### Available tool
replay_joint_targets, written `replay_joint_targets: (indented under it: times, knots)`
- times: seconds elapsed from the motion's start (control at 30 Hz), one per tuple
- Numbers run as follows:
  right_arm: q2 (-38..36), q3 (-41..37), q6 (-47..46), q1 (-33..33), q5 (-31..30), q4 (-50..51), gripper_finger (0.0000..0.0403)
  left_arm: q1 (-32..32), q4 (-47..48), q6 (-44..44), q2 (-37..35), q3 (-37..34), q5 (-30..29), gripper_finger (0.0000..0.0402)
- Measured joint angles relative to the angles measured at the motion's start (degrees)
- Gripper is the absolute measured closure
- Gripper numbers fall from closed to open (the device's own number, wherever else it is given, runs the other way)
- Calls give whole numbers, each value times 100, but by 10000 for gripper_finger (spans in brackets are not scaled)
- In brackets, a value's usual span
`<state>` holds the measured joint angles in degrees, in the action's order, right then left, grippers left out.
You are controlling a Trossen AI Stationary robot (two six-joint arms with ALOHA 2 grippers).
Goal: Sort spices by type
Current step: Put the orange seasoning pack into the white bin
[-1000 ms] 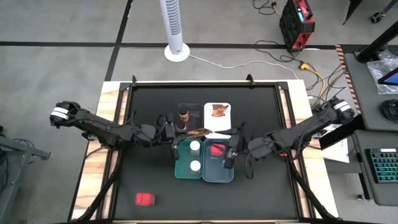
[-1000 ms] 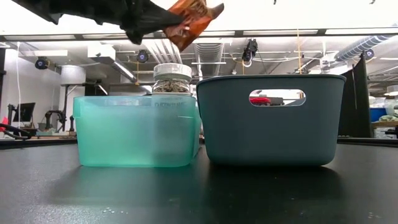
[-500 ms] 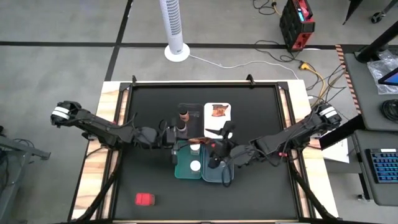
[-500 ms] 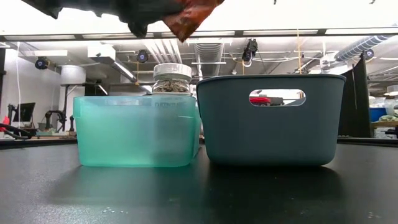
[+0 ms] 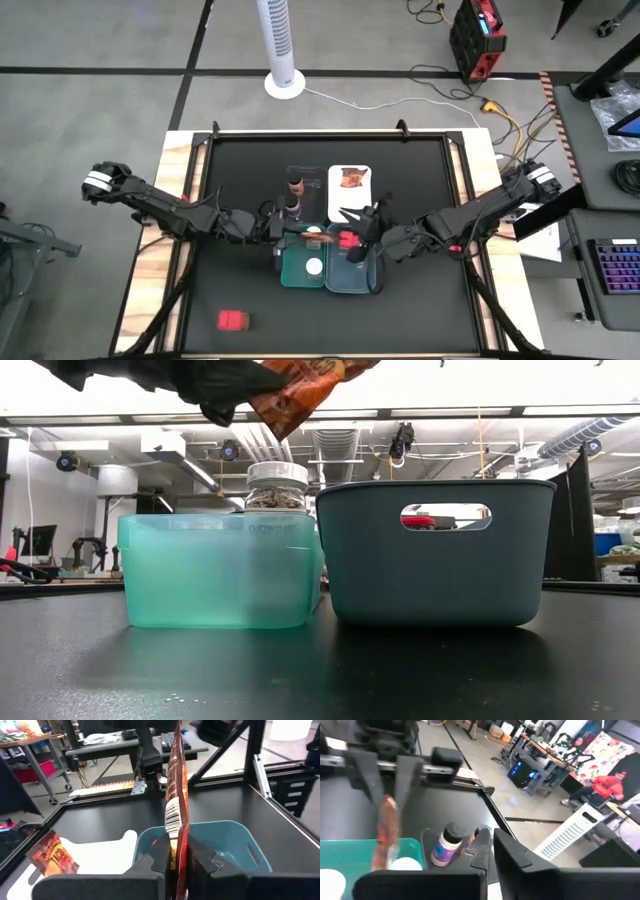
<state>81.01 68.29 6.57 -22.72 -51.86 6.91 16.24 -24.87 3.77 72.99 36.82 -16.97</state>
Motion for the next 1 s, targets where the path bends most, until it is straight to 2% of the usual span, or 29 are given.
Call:
replay_joint_targets:
  times: [0.1,0.2,0.27,0.43,0.57,0.7,0.83,1.0]
  knots:
    - [-198,0,-220,1,93,267,378,18,2,-24,0,0,-1,383]
    - [-487,0,-840,0,671,792,351,33,44,-26,0,0,-13,387]
    - [-664,-4,-1263,0,1065,1079,324,34,27,-26,0,0,-24,388]
    - [-730,-33,-1693,-62,1450,1171,238,31,-39,-26,0,-4,-130,388]
    - [-465,-35,-1926,-65,1504,1170,172,31,-61,-11,0,-4,-335,387]
    - [-187,-42,-1954,-14,1520,1099,125,27,-120,17,0,-4,-341,387]
    - [9,30,-1867,91,1788,1017,110,27,-185,17,0,-4,-341,387]
    - [61,136,-1566,241,1833,832,137,27,-209,38,52,-4,-332,387]
